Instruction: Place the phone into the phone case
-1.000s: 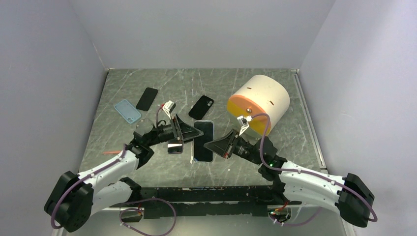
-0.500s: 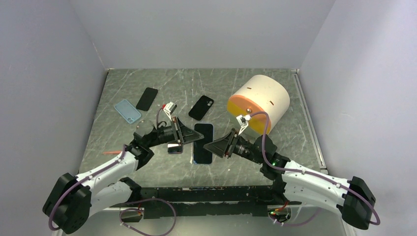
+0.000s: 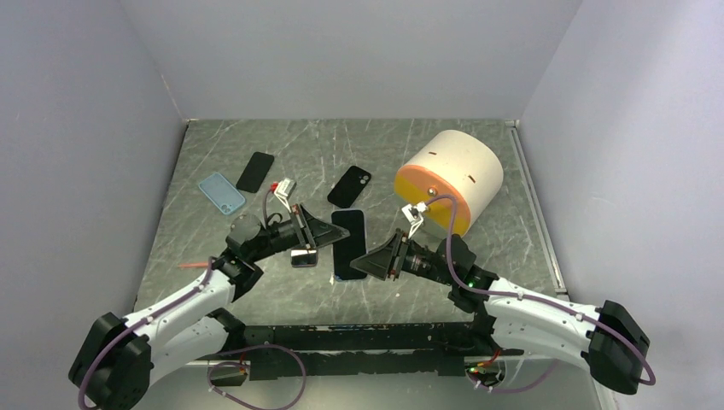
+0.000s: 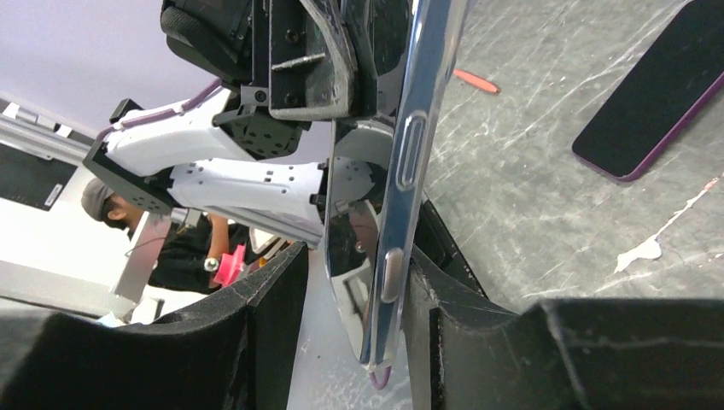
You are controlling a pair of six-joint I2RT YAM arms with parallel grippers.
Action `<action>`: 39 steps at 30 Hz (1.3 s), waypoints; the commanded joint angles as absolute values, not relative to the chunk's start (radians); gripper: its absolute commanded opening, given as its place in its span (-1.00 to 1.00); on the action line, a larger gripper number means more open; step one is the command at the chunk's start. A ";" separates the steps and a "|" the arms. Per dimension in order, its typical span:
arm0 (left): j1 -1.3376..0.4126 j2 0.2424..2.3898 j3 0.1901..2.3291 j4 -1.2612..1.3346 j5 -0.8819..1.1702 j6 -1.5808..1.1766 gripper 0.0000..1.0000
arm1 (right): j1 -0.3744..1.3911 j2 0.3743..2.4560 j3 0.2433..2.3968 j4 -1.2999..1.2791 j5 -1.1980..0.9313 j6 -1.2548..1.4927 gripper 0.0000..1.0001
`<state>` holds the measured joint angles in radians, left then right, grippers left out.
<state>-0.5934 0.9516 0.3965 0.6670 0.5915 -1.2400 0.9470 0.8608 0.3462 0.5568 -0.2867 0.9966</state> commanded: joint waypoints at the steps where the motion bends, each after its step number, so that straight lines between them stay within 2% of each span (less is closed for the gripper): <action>1: -0.594 0.892 0.405 0.723 0.524 -1.202 -0.95 | 0.951 0.856 0.357 0.628 -0.328 1.011 -0.07; 5: -0.594 0.872 0.398 0.719 0.505 -1.192 -0.95 | 0.950 0.860 0.352 0.636 -0.331 1.022 -0.08; 7: -0.594 0.874 0.399 0.717 0.501 -1.181 -0.95 | 0.950 0.857 0.347 0.644 -0.327 1.029 -0.16; 9: -0.594 0.880 0.399 0.717 0.501 -1.170 -0.95 | 0.950 0.850 0.348 0.639 -0.321 1.032 -0.32; 12: -0.594 0.888 0.420 0.677 0.522 -1.098 -0.95 | 0.950 0.836 0.356 0.601 -0.300 1.042 -0.72; 15: -0.594 0.881 0.497 0.447 0.554 -0.963 -0.95 | 0.947 0.837 0.371 0.579 -0.298 1.045 -0.98; 22: -0.594 0.857 0.553 0.337 0.558 -0.894 -0.95 | 0.947 0.817 0.381 0.564 -0.280 1.038 -1.00; 23: -0.594 0.862 0.551 0.358 0.574 -0.905 -0.95 | 0.947 0.813 0.386 0.549 -0.275 1.025 -0.89; 25: -0.594 0.881 0.546 0.418 0.635 -0.939 -0.95 | 0.947 0.803 0.408 0.494 -0.258 0.993 -0.50; 29: -0.594 0.933 0.574 0.499 0.766 -0.990 -0.95 | 0.945 0.763 0.451 0.411 -0.217 0.926 0.00; 32: -0.594 0.955 0.604 0.515 0.852 -0.993 -0.95 | 0.941 0.733 0.487 0.353 -0.173 0.890 0.29; 35: -0.594 0.948 0.609 0.524 0.907 -0.978 -0.95 | 0.930 0.721 0.509 0.329 -0.153 0.875 0.45; 39: -0.593 0.934 0.613 0.524 0.959 -0.959 -0.95 | 0.922 0.730 0.533 0.326 -0.144 0.879 0.45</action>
